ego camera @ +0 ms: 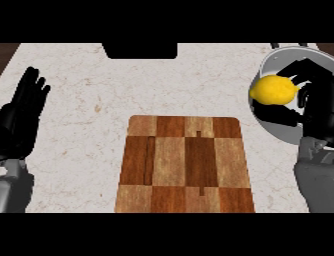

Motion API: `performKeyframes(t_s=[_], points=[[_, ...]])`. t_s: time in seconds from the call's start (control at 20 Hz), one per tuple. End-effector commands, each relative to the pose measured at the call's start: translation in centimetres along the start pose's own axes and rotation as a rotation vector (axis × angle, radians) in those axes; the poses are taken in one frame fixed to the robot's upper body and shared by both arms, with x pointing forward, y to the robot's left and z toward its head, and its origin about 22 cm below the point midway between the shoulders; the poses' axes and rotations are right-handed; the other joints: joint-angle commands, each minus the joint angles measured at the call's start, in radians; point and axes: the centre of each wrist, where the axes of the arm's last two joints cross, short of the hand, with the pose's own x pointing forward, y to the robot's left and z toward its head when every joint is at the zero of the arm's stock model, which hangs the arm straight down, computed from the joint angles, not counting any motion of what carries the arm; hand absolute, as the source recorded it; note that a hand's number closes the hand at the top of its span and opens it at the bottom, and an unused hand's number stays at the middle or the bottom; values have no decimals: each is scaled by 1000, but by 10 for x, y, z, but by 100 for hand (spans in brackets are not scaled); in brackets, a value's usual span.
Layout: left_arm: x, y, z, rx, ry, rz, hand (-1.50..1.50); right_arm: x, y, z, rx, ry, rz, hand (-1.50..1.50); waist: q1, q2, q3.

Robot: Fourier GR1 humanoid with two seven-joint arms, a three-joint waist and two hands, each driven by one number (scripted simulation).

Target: Pick the lemon from the cutting board and place it in the pot

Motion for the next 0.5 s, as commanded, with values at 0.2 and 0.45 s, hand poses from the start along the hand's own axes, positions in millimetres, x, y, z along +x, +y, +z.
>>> performKeyframes(t_s=[0.2,0.45], points=[[1,-6,-4,4,-12,-2,0,-76,-10,-44,-139,-18,426,150,5,5,-1],[3,2,-16,-13,-12,-4,0,-110,10,-80,-134,37,438,150,13,6,0]])
